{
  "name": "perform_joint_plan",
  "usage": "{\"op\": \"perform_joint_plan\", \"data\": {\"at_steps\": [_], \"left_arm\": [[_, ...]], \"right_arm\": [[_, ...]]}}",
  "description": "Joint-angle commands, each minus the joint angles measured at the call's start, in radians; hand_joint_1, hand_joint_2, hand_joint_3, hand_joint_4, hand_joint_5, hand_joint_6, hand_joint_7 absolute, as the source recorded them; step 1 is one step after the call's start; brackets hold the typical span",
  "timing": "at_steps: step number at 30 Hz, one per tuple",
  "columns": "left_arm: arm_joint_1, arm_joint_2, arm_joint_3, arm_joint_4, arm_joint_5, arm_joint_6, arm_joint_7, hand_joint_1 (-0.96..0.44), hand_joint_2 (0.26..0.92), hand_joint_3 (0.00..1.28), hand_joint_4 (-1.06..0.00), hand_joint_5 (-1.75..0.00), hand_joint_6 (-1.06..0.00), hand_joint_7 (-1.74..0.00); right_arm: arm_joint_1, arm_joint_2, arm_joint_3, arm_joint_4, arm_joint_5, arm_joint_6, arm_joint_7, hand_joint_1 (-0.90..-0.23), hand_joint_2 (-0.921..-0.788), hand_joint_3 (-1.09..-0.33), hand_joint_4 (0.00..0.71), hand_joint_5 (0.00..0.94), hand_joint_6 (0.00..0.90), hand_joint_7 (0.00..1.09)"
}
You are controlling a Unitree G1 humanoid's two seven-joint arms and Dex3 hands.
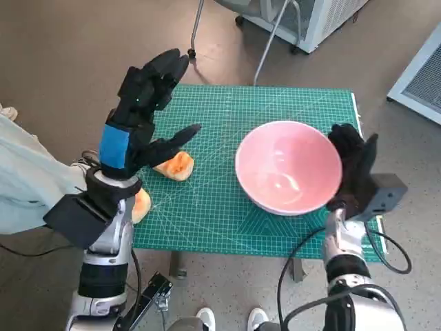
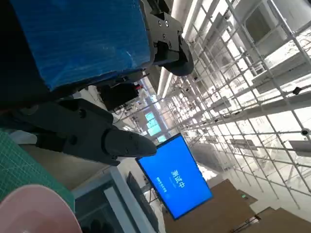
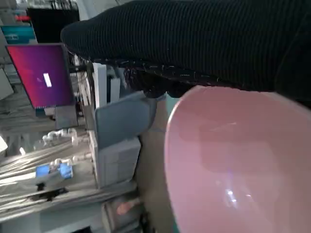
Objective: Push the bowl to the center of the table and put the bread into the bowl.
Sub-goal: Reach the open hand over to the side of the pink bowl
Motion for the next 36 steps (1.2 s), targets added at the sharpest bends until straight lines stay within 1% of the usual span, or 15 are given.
{"op": "perform_joint_plan", "data": {"at_steps": [1, 6, 10, 15, 19, 22, 25, 28, 31, 36], "left_arm": [[0.027, 0.018, 0.015, -0.025, -0.012, 0.008, -0.005, -0.33, 0.921, 0.18, -0.36, 0.0, -0.2, -0.49], [0.043, 0.025, 0.024, -0.04, -0.014, 0.014, -0.005, -0.35, 0.921, 0.18, -0.36, 0.0, -0.22, -0.44], [0.054, 0.028, 0.027, -0.049, -0.014, 0.017, -0.004, -0.36, 0.921, 0.17, -0.37, 0.0, -0.26, -0.39], [0.066, 0.03, 0.03, -0.058, -0.013, 0.022, -0.001, -0.36, 0.921, 0.17, -0.37, 0.0, -0.28, -0.35], [0.076, 0.029, 0.028, -0.072, -0.009, 0.028, 0.004, -0.36, 0.921, 0.17, -0.37, 0.0, -0.29, -0.33], [0.084, 0.029, 0.028, -0.082, -0.006, 0.034, 0.007, -0.35, 0.921, 0.17, -0.37, 0.0, -0.29, -0.32], [0.092, 0.029, 0.028, -0.089, -0.005, 0.038, 0.009, -0.35, 0.921, 0.17, -0.37, 0.0, -0.29, -0.32], [0.101, 0.03, 0.029, -0.099, -0.004, 0.043, 0.01, -0.35, 0.921, 0.17, -0.37, 0.0, -0.3, -0.31], [0.116, 0.034, 0.033, -0.11, -0.006, 0.046, 0.009, -0.36, 0.921, 0.17, -0.37, 0.0, -0.3, -0.31], [0.142, 0.049, 0.045, -0.125, -0.008, 0.046, 0.001, -0.36, 0.921, 0.17, -0.37, 0.0, -0.33, -0.25]], "right_arm": [[-0.021, 0.028, -0.023, 0.02, 0.024, 0.038, -0.014, -0.547, -0.921, -0.927, 0.27, 0.01, 0.099, 0.67], [-0.053, 0.051, -0.044, 0.022, 0.038, 0.059, -0.017, -0.567, -0.921, -0.906, 0.264, 0.006, 0.115, 0.67], [-0.08, 0.067, -0.054, 0.024, 0.049, 0.076, -0.028, -0.567, -0.921, -0.884, 0.27, 0.008, 0.138, 0.67], [-0.11, 0.086, -0.065, 0.025, 0.052, 0.093, -0.043, -0.559, -0.921, -0.864, 0.283, 0.013, 0.152, 0.68], [-0.132, 0.1, -0.077, 0.027, 0.059, 0.105, -0.051, -0.555, -0.921, -0.83, 0.302, 0.021, 0.182, 0.69], [-0.146, 0.109, -0.081, 0.027, 0.058, 0.11, -0.053, -0.56, -0.921, -0.805, 0.318, 0.027, 0.207, 0.71], [-0.157, 0.115, -0.075, 0.027, 0.046, 0.111, -0.061, -0.567, -0.921, -0.797, 0.324, 0.028, 0.217, 0.71], [-0.16, 0.114, -0.065, 0.026, 0.034, 0.11, -0.066, -0.576, -0.921, -0.795, 0.33, 0.03, 0.22, 0.72], [-0.16, 0.102, -0.055, 0.026, 0.021, 0.111, -0.067, -0.579, -0.921, -0.798, 0.338, 0.033, 0.22, 0.72], [-0.162, 0.085, -0.035, 0.019, 0.003, 0.099, -0.076, -0.564, -0.921, -0.812, 0.348, 0.035, 0.217, 0.72]]}}
